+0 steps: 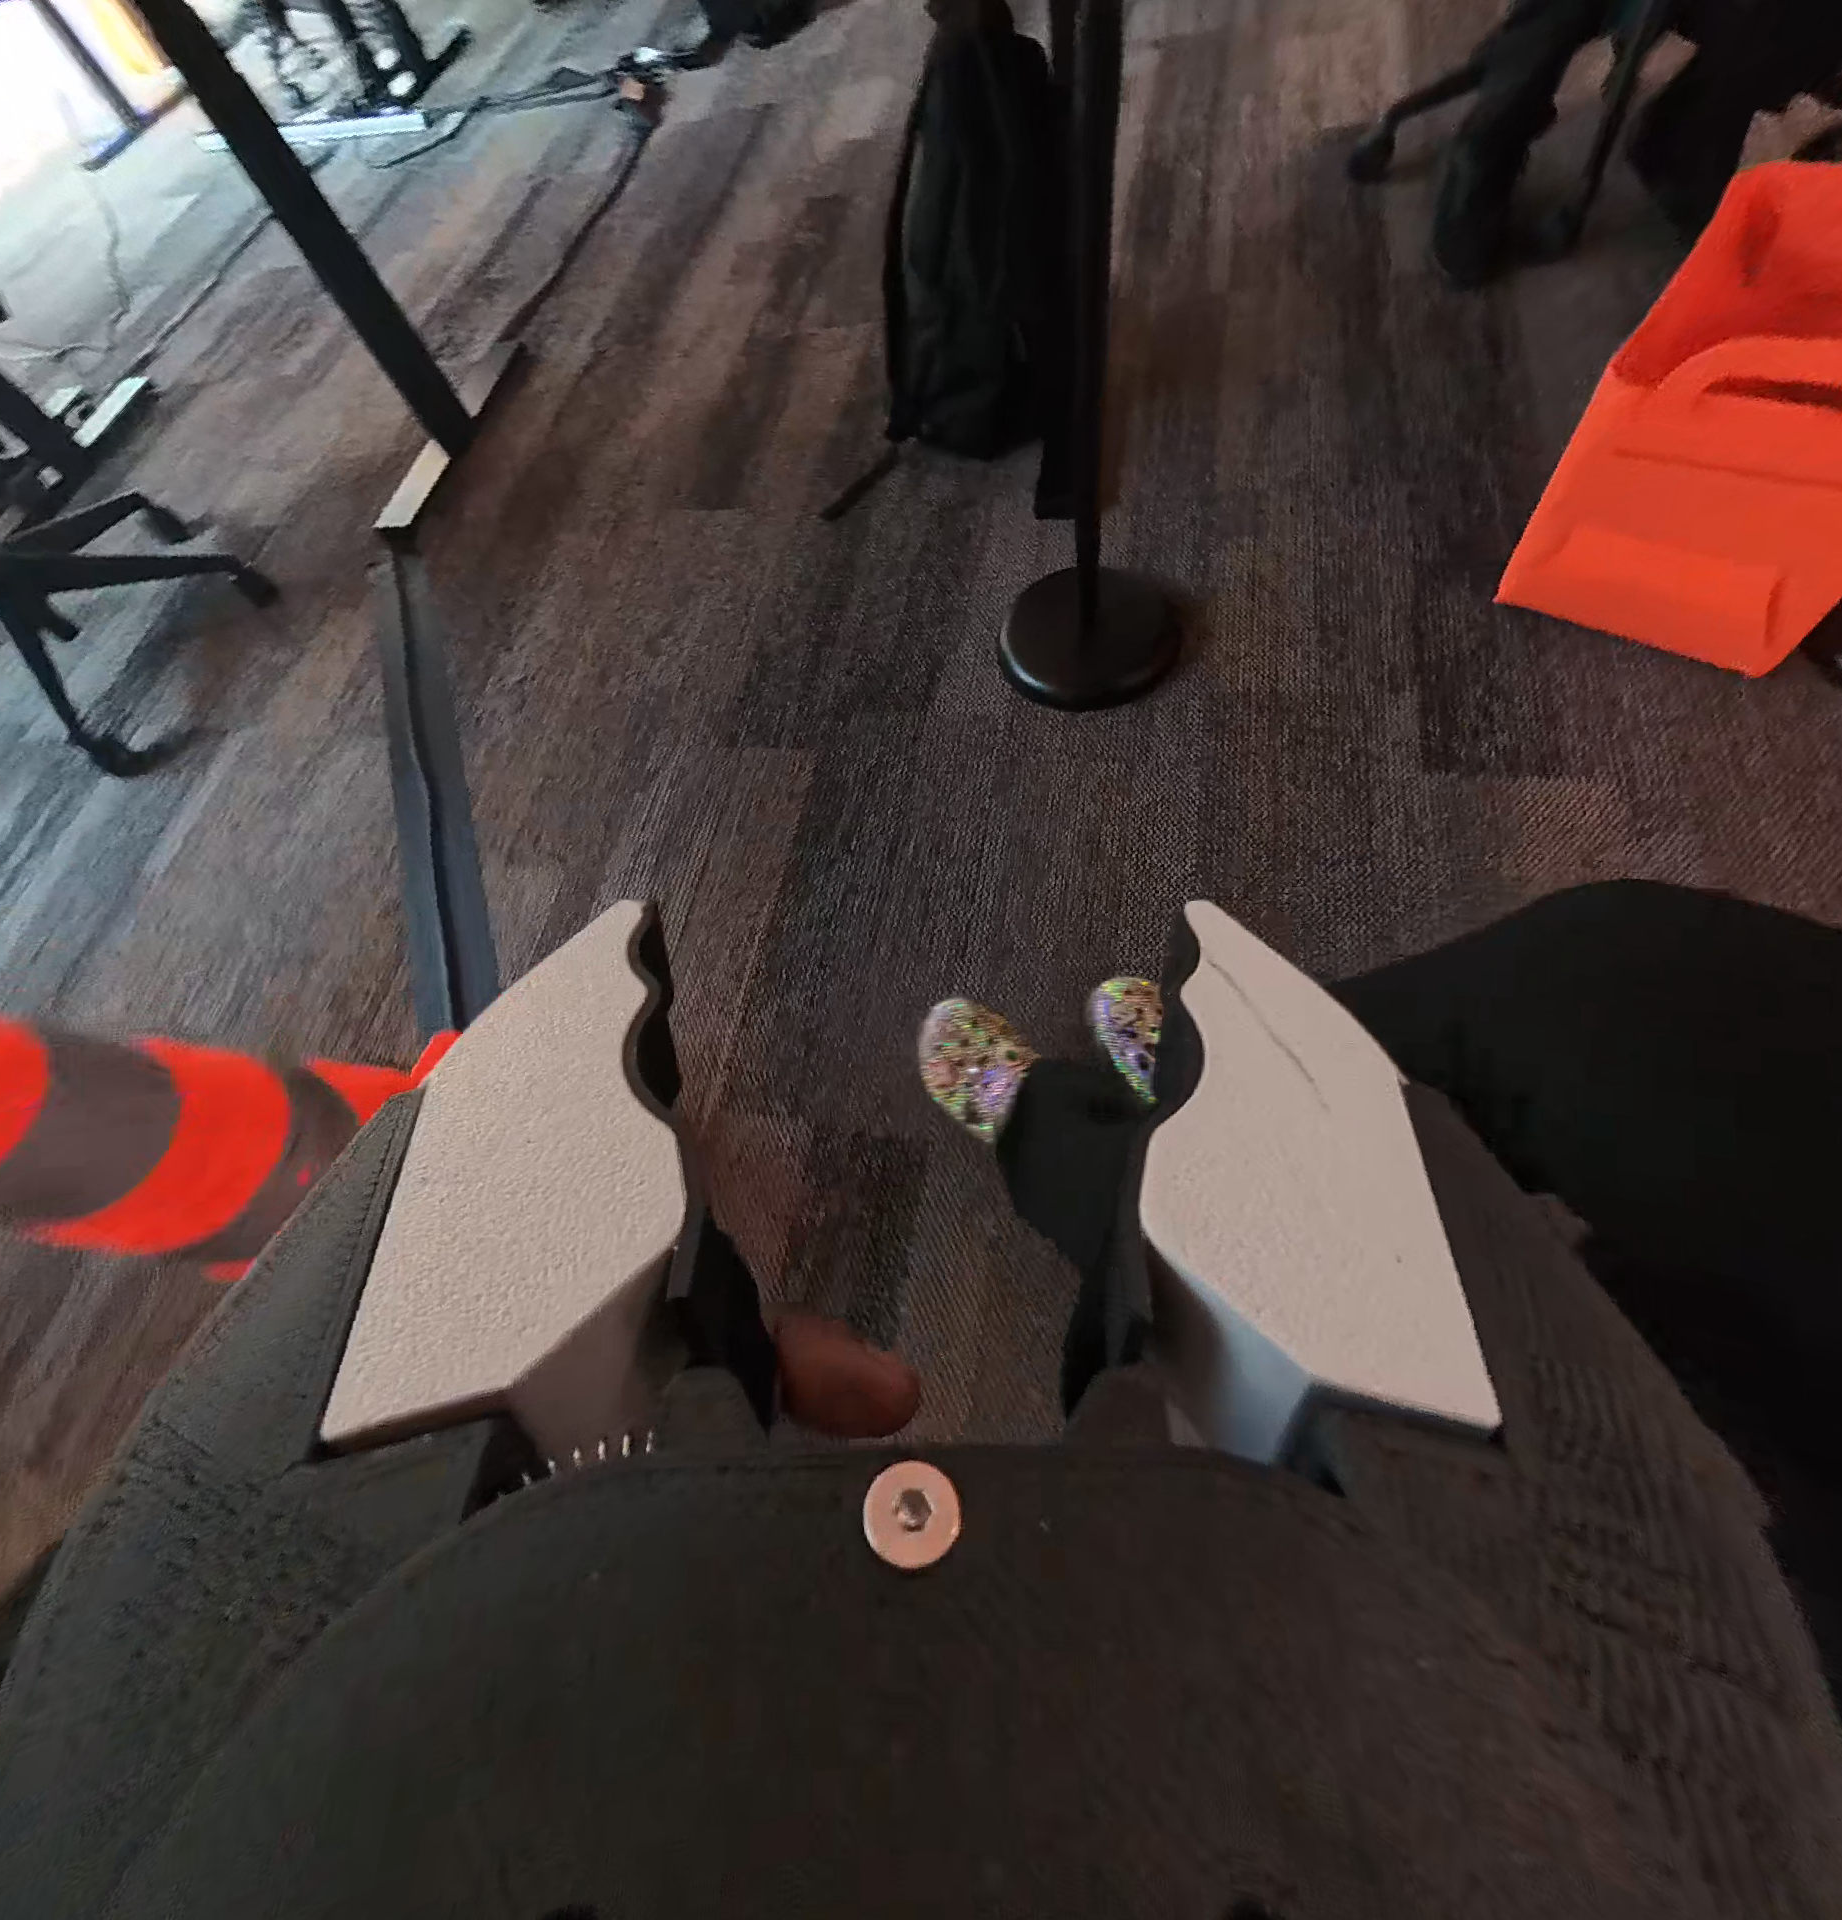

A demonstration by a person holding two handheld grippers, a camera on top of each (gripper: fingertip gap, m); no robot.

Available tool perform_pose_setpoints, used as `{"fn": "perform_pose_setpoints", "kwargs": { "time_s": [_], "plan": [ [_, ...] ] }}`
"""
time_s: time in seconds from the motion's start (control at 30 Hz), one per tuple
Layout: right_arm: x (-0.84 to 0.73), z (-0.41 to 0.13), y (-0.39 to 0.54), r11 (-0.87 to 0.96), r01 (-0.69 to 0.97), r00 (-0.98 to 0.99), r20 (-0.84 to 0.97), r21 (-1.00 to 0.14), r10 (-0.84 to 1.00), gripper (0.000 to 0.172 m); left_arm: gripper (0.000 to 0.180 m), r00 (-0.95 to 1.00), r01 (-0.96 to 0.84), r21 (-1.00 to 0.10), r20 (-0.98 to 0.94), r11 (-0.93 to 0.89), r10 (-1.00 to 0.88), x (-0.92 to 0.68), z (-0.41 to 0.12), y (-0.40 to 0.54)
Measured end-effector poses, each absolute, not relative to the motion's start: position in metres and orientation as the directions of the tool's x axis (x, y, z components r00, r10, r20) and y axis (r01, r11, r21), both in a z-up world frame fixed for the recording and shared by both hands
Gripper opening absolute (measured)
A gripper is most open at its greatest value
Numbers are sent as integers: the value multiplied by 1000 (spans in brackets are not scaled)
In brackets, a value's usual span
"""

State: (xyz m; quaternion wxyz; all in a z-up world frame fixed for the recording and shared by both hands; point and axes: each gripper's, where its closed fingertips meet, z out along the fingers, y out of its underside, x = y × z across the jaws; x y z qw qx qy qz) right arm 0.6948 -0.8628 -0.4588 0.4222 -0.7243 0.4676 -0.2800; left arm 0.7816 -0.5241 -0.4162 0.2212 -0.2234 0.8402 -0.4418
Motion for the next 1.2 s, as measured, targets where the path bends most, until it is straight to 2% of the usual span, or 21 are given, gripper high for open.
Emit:
{"fn": "perform_pose_setpoints", "kwargs": {
  "time_s": [0.1, 0.2, 0.4, 0.5, 0.67, 0.73, 0.9, 1.07, 1.2],
  "plan": [
    [738, -462, -877, -199, -442, 411, 0, -875, -912, 89, 91, -836, -164, -817, -182, 552, -517, 841, -443, -556],
    [756, -443, -889, -207, -453, 399, 11, -867, -917, 89, 91, -843, -183, -834, -139, 520, -519, 879, -438, -578],
    [723, -340, -885, -255, -397, 363, 105, -882, -926, 86, 88, -800, -107, -920, -146, 377, -583, 870, -333, -570],
    [702, -315, -866, -267, -367, 396, 110, -891, -912, 88, 81, -777, -53, -953, -147, 297, -612, 847, -297, -556],
    [721, -338, -853, -329, -350, 389, 184, -877, -903, 89, 81, -751, -81, -927, -185, 366, -634, 850, -330, -545],
    [743, -354, -845, -326, -377, 405, 162, -867, -900, 89, 81, -760, -121, -922, -151, 366, -632, 860, -346, -546],
    [810, -393, -808, -371, -413, 538, 106, -832, -836, 90, 81, -791, -147, -874, -178, 464, -586, 910, -397, -547],
    [891, -446, -768, -449, -382, 707, 57, -808, -705, 95, 77, -810, -171, -841, -176, 513, -559, 992, -459, -551],
    [950, -446, -744, -446, -336, 766, 35, -829, -642, 96, 75, -766, -192, -840, -195, 508, -612, 1043, -455, -537]
  ]
}}
